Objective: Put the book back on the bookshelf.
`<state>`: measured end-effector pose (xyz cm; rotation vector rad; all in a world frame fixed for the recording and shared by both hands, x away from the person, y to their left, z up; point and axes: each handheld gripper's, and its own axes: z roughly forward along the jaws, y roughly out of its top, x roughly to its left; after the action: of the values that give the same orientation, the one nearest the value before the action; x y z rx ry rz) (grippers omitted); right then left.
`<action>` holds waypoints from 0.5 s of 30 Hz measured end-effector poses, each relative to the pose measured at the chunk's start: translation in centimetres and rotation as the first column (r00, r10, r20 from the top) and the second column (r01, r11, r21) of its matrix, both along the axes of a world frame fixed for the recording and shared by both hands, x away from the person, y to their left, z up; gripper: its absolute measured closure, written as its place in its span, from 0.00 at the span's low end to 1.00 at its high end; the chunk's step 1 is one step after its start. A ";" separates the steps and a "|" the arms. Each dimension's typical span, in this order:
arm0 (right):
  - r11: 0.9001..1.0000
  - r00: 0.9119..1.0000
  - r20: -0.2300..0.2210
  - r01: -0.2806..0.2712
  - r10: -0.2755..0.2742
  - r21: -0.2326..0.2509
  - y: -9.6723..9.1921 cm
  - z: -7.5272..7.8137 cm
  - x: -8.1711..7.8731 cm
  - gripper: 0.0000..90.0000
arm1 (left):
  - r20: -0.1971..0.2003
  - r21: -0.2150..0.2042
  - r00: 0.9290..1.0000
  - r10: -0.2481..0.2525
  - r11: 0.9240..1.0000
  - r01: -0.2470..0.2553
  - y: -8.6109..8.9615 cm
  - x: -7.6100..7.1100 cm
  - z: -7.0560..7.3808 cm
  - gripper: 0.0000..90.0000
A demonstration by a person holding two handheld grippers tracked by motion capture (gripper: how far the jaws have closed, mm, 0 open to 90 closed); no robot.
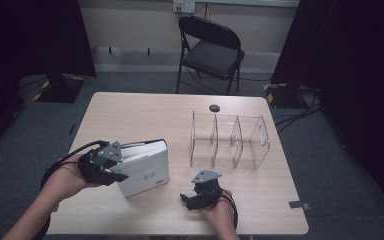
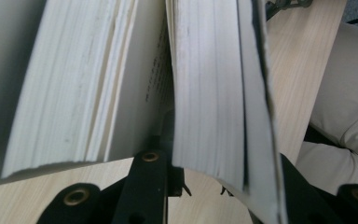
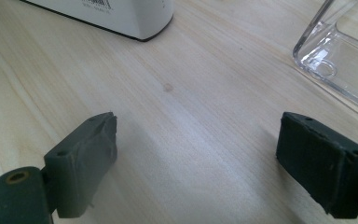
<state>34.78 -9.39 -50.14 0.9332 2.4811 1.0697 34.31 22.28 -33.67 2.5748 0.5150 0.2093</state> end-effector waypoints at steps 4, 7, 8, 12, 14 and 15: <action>1.000 1.000 0.001 0.003 -0.003 -0.001 0.0 0.0 0.0 0.13 | 0.001 0.008 1.000 -0.008 1.000 0.008 0.0 0.0 0.1 0.83; 1.000 1.000 -0.006 0.002 -0.002 -0.003 0.1 0.1 0.0 0.13 | 0.008 0.010 1.000 -0.015 1.000 0.015 0.0 -0.1 0.0 0.83; 1.000 1.000 -0.008 0.000 0.000 -0.005 0.1 0.1 0.0 0.14 | 0.009 0.009 1.000 -0.013 1.000 0.013 0.1 -0.1 0.0 0.83; 1.000 0.999 -0.032 -0.010 0.009 -0.022 0.2 0.5 0.1 0.18 | 0.017 0.006 1.000 -0.011 1.000 0.011 0.1 -0.1 0.0 0.82; 1.000 0.998 -0.059 -0.011 0.011 0.010 0.2 0.6 0.3 0.18 | 0.020 0.003 1.000 -0.011 1.000 0.011 0.2 -0.1 0.0 0.82; 1.000 0.997 -0.069 -0.024 0.025 0.015 0.2 0.7 0.3 0.20 | 0.023 0.004 1.000 -0.009 1.000 0.009 0.2 -0.2 0.0 0.82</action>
<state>35.12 -9.23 -49.46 0.9618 2.5497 1.0817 34.15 22.45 -33.72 2.5747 0.4955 0.2363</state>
